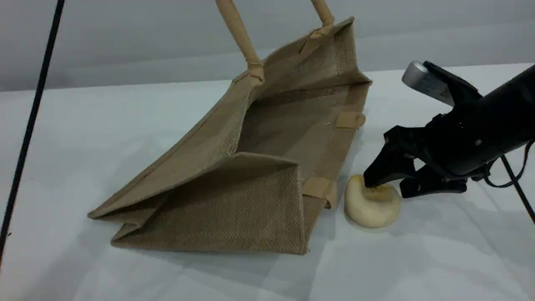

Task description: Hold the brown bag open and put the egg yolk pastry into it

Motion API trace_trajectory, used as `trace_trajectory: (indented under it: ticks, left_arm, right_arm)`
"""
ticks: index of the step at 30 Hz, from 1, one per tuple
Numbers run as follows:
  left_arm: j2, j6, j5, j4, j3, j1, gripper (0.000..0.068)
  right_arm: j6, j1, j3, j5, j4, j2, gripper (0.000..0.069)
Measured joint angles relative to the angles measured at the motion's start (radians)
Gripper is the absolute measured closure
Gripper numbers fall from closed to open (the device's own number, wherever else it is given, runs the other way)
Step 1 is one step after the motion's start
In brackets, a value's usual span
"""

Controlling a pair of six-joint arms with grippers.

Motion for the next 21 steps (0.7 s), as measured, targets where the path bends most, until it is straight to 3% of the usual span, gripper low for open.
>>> trace_trajectory:
  ticks: [9,12,16,19,21]
  left_arm:
    - [0.000,0.000,0.000,0.000,0.000,0.000,0.0596]
    - [0.000,0.000,0.000,0.000,0.000,0.000,0.0596]
    - [0.000,0.001,0.000,0.001,0.000,0.000,0.0596]
    - [0.000,0.003,0.000,0.001,0.001,0.000,0.0596]
    - [0.000,0.008,0.000,0.001,0.001,0.000,0.0596]
  right_arm:
    - [-0.005,0.000,0.000,0.028,0.013,0.052,0.0216]
    - [-0.020,0.000,0.000,0.035,0.014,0.053,0.0249]
    - [-0.028,0.000,0.000,0.045,0.013,0.053,0.0406]
    - [-0.028,0.000,0.000,0.044,0.013,0.053,0.0590]
    - [-0.026,0.000,0.000,0.044,0.022,0.050,0.0640]
